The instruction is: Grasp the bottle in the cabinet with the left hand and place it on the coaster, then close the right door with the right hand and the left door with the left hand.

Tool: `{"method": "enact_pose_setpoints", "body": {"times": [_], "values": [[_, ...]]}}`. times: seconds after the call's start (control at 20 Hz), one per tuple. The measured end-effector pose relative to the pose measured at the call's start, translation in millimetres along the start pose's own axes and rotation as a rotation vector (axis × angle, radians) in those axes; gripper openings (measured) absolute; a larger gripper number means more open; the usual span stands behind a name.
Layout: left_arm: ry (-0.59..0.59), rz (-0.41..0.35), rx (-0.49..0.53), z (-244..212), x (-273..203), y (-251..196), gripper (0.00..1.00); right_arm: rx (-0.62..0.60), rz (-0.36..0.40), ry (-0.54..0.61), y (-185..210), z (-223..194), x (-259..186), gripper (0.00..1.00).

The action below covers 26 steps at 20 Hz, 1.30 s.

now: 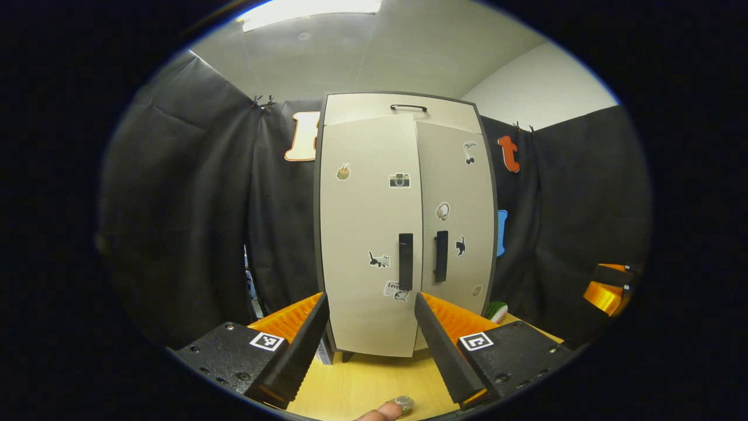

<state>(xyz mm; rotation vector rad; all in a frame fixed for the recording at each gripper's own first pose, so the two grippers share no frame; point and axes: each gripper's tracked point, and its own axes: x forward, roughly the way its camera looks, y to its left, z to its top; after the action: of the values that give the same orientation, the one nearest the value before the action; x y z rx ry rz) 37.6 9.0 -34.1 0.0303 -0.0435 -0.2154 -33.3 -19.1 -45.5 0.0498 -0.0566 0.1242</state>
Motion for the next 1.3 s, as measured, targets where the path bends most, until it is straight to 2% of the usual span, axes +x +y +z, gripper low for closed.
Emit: {"method": "enact_pose_setpoints", "body": {"times": [0.1, 0.15, 0.25, 0.3, 0.35, 0.4, 0.45, 0.5, 0.55, 0.65, 0.7, 0.8, 1.1, 1.15, 1.3], "values": [[0.019, 0.002, -0.017, -6, -5, 1, 0.93, -0.009, -0.037, 0.003, -1, 6, -2, 0.91], [0.020, -0.004, -0.023, -8, -8, 1, 0.93, -0.012, -0.044, -0.001, 1, 9, -3, 0.94], [0.025, -0.005, -0.008, -10, -12, 4, 0.93, -0.014, -0.059, -0.009, 4, 13, -5, 0.94], [0.028, 0.000, 0.008, -11, -15, 8, 0.94, -0.014, -0.073, 0.001, 3, 11, -7, 0.91], [0.026, 0.000, 0.018, -12, -16, 9, 0.94, -0.014, -0.088, 0.008, 4, 10, -8, 0.94], [0.026, -0.003, 0.022, -12, -18, 9, 0.90, -0.013, -0.094, 0.010, 6, 12, -9, 0.94], [0.027, -0.002, 0.022, -13, -19, 10, 0.93, -0.010, -0.097, 0.011, 9, 12, -9, 0.96], [0.032, 0.003, 0.021, -13, -21, 12, 0.90, -0.006, -0.101, 0.013, 12, 12, -9, 0.94], [0.032, 0.013, 0.021, -12, -23, 14, 0.93, -0.002, -0.104, 0.016, 16, 13, -9, 0.94], [0.024, 0.039, 0.028, -7, -27, 21, 0.90, 0.004, -0.109, 0.020, 22, 14, -10, 0.94], [0.020, 0.044, 0.031, -5, -28, 22, 0.94, 0.004, -0.105, 0.020, 26, 13, -9, 0.94], [0.025, 0.032, 0.021, -9, -29, 17, 0.93, -0.005, -0.104, 0.015, 31, 12, -10, 0.94], [0.032, -0.012, 0.019, -12, -28, 8, 0.90, -0.017, -0.171, -0.001, 21, 18, -13, 0.94], [0.030, -0.023, 0.011, -12, -28, 5, 0.94, -0.006, -0.169, -0.011, 22, 24, -14, 0.94], [0.025, -0.035, 0.020, -10, -28, 2, 0.93, 0.004, -0.164, -0.026, 25, 31, -16, 0.94]]}}
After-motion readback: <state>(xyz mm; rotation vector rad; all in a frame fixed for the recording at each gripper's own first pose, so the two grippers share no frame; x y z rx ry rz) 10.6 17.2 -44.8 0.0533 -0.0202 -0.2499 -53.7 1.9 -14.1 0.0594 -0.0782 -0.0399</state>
